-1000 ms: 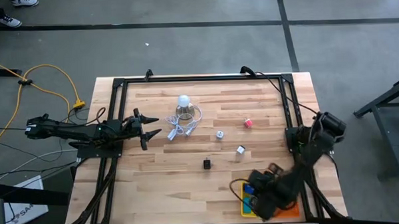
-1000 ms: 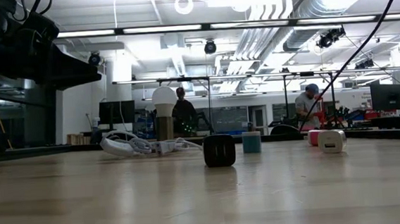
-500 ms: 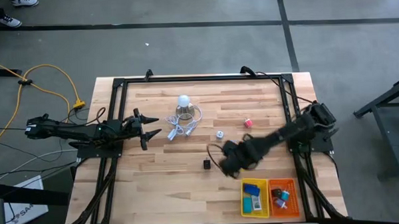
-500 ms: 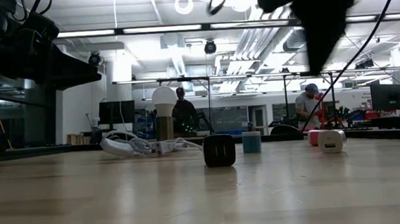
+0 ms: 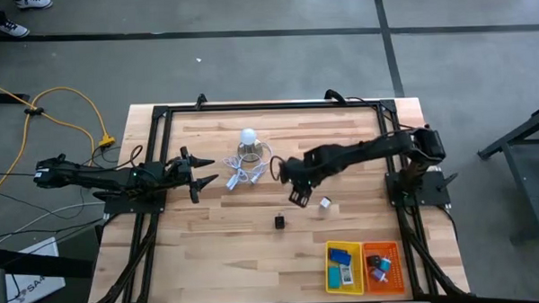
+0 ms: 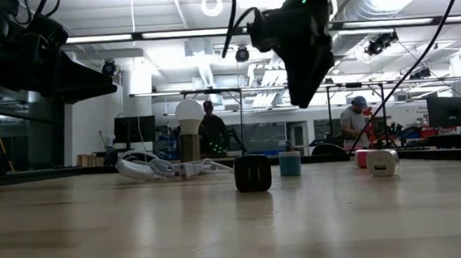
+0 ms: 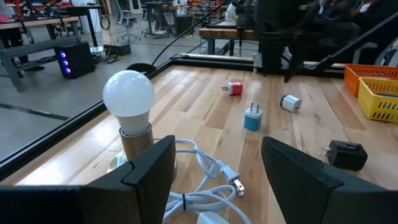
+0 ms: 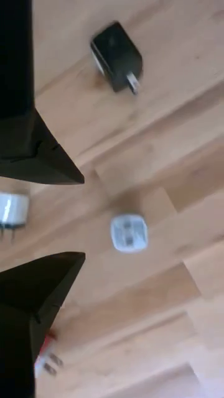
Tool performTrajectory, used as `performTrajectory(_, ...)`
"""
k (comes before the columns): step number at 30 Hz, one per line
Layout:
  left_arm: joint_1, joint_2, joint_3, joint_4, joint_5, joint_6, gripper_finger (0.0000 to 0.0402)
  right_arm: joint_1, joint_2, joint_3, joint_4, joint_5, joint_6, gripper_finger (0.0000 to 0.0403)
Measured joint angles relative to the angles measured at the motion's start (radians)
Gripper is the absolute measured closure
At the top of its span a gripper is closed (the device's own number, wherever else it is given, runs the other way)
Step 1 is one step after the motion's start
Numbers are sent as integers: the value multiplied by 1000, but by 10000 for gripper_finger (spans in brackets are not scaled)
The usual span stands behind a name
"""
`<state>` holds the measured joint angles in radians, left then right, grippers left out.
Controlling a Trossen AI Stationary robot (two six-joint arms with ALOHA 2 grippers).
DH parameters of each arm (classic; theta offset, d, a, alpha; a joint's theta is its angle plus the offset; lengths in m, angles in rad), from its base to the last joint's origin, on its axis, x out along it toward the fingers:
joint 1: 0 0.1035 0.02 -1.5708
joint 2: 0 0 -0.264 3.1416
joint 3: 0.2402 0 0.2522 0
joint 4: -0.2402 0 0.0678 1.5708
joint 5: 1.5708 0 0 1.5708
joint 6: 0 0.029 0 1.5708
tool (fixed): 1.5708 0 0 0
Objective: Pick & Place Office items
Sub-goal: Put the blue charger adapter into the orange basket
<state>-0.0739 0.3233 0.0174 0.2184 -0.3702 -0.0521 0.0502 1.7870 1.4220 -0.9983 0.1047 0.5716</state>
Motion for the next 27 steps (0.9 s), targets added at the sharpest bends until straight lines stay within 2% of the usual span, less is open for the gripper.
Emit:
performTrajectory(6, 0, 0, 0, 0, 0, 0, 171, -49, 0, 0, 21, -5, -119, 230)
performTrajectory(15, 0, 0, 0, 0, 0, 0, 171, -67, 43, 0, 50, 1, -208, 230)
performTrajectory(27, 0, 0, 0, 1, 0, 0, 171, -63, 81, -18, 91, 26, -172, 230)
